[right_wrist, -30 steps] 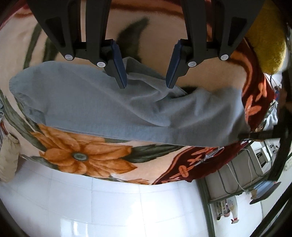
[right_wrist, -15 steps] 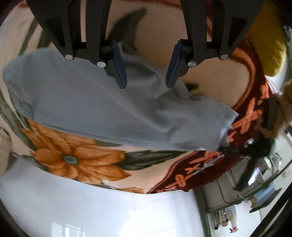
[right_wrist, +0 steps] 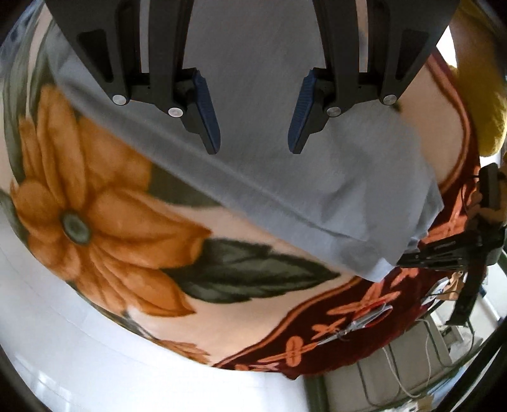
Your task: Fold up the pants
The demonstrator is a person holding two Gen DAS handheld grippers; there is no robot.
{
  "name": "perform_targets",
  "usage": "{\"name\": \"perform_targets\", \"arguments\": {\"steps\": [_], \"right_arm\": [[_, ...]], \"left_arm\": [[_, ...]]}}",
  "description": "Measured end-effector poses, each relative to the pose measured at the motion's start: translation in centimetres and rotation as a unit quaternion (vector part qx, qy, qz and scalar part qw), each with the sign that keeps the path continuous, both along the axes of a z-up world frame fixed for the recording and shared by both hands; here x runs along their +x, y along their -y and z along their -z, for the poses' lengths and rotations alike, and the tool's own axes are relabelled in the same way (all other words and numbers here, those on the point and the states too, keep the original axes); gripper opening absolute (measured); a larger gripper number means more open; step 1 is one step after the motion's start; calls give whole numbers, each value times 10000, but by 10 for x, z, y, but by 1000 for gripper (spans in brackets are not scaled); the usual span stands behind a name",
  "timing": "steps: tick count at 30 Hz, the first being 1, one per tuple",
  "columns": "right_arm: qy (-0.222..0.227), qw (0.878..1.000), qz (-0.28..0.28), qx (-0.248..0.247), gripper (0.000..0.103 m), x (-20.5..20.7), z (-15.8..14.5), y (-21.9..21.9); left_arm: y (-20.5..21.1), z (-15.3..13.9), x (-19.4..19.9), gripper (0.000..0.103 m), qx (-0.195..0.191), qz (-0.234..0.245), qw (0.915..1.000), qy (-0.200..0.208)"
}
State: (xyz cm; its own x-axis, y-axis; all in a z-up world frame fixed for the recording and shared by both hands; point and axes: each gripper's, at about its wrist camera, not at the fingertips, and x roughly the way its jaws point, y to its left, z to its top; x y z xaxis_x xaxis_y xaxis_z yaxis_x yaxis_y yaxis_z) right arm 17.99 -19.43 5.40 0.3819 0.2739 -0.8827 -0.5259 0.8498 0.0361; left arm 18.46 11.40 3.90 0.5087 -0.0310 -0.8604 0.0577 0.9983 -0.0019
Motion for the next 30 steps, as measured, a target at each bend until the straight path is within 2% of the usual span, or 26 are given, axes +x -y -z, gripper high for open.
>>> {"name": "perform_targets", "arguments": {"steps": [5,11,13,14,15,17,22,25,30], "right_arm": [[-297,9985,-407,-225,45,28,15,-15],[-532,9952,-749,-340,45,40,33,-27],[-561,9948,-769,-356,37,38,40,-28],[-520,9950,-780,-330,28,35,41,-27],[-448,9956,-776,-288,13,31,40,-26],[-378,9967,-707,-127,4,25,34,-22],[124,9976,-636,239,3,8,4,-8],[353,9978,-381,417,3,12,-9,0],[505,9985,-6,190,3,37,8,-4]], "left_arm": [[0,-1,2,2,-46,36,10000,-6],[0,-5,-5,2,-116,8,9999,83],[-1,-10,-9,2,-193,-40,9997,151],[-1,-13,-12,2,-224,-54,9995,200],[-2,-18,-16,2,-240,-60,9994,261],[-2,-28,-22,2,-238,-92,9989,403],[-3,-61,-33,2,-273,-126,9964,789],[0,-72,-23,2,-105,-80,9956,925],[8,-62,14,2,202,-25,9967,790]]}}
